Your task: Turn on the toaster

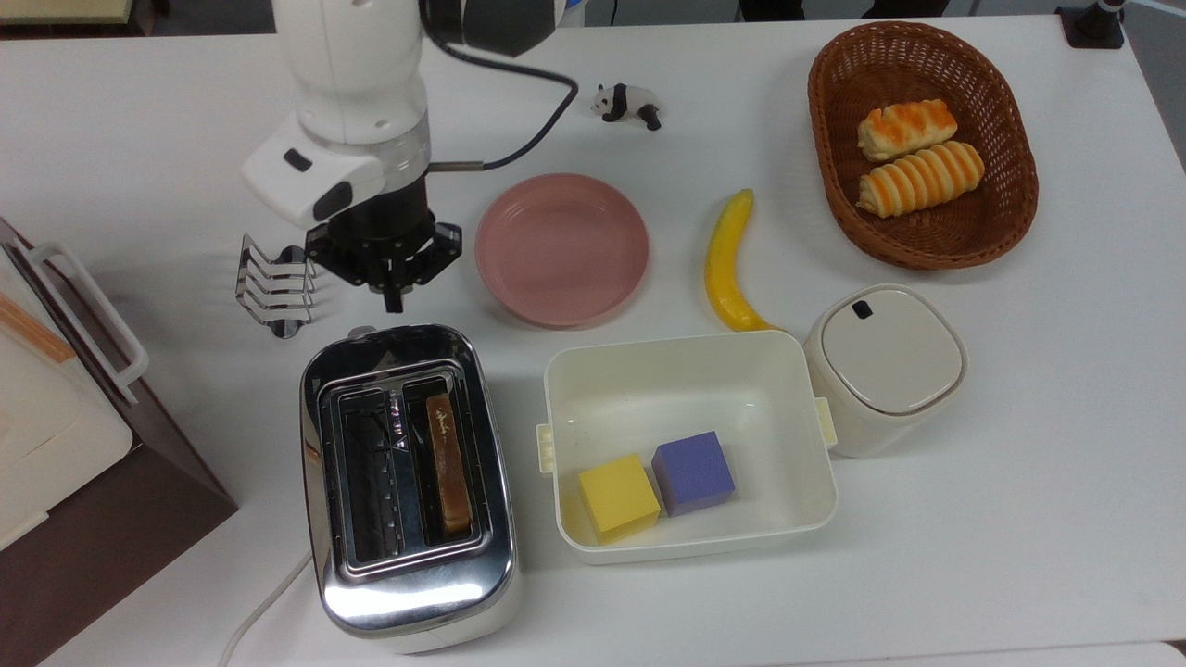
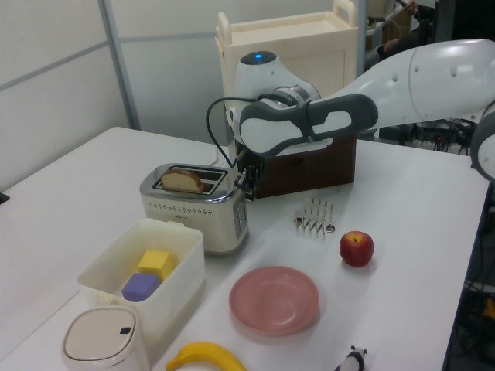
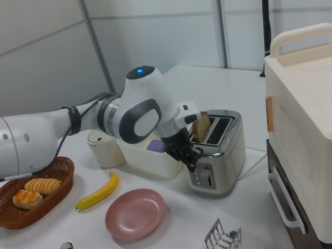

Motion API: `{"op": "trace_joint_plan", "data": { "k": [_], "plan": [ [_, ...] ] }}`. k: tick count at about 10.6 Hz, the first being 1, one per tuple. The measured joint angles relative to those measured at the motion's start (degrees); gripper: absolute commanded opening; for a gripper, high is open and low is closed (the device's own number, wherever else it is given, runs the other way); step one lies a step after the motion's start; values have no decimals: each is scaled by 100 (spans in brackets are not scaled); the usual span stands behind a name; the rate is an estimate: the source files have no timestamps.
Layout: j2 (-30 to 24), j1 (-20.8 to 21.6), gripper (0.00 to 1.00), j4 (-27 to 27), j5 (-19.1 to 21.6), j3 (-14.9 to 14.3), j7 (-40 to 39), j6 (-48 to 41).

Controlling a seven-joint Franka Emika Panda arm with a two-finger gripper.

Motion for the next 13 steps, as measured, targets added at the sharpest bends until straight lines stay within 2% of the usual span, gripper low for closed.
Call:
{"op": "trace_joint_plan", "data": {
  "k": [6, 13],
  "plan": [
    [304, -234, 0, 30, 0, -14, 0, 581],
    [795, -232, 0, 77, -4, -13, 0, 909]
  ]
}}
